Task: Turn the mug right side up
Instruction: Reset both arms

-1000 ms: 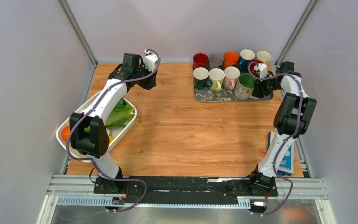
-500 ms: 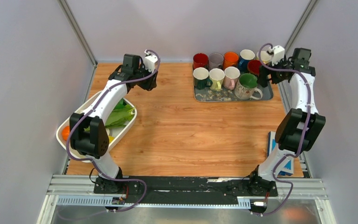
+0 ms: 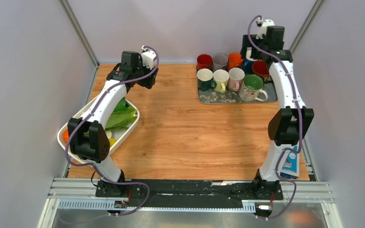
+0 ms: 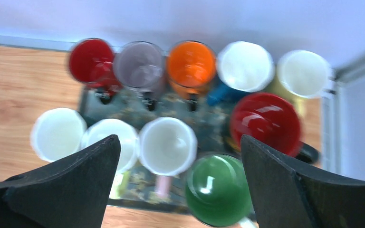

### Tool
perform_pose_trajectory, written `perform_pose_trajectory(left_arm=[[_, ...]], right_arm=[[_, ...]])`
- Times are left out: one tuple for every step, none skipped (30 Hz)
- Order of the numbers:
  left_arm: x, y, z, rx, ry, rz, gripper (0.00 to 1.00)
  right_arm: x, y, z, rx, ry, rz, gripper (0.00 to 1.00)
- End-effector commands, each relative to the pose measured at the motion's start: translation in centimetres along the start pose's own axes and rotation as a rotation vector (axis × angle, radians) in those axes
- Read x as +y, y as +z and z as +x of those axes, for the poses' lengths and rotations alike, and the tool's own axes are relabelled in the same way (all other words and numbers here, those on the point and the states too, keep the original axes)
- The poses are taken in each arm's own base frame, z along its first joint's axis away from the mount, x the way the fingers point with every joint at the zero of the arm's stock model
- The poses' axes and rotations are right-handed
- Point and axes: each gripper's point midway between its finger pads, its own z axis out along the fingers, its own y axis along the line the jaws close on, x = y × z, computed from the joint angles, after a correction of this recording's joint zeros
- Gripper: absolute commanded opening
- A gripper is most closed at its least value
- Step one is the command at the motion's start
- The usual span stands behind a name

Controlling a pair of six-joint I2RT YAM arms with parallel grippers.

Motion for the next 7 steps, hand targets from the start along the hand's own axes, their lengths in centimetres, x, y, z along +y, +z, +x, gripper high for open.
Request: perform_pose_trajectory(left_arm=[[2.0,-3.6,-3.6,-0.095,0.001,-0.091,0.65],[2.1,-3.9,-3.6,-0.096,0.005,-0.098,0.65],[2.2,-4.0,-3.6,-0.095,0.013,-0.101,0.65],[2.2,-4.2,-3.5,-0.094,0.019,-0.107,0.65],[2.3,-4.4,-3.5,-0.095,0.029,-0.111,0.65],[2.4,-4.5,-3.4,-0.093,0.035,-0.117,0.65],[2.5,-4.5,-3.3,-0.09,0.042,-0.121,0.65]], right_arm=[[6.7,0.9,-2.2,-0.048,0.07,-0.075,1.0],[8.0,1.0,-2.2,-0.047,0.064,-0.105,1.0],[9.0,1.1,-2.2,-0.048,0.058,-0.131,1.0],[9.9,1.3,-2.1,-0.046,0.053,-0.153,1.0],[10.5,1.4,-2.1,-0.046,0.049,-0.168,1.0],[11.0,1.5,-2.0,-0.046,0.048,-0.18,1.0],[11.3,1.8,-1.9,-0.045,0.048,-0.188,1.0]])
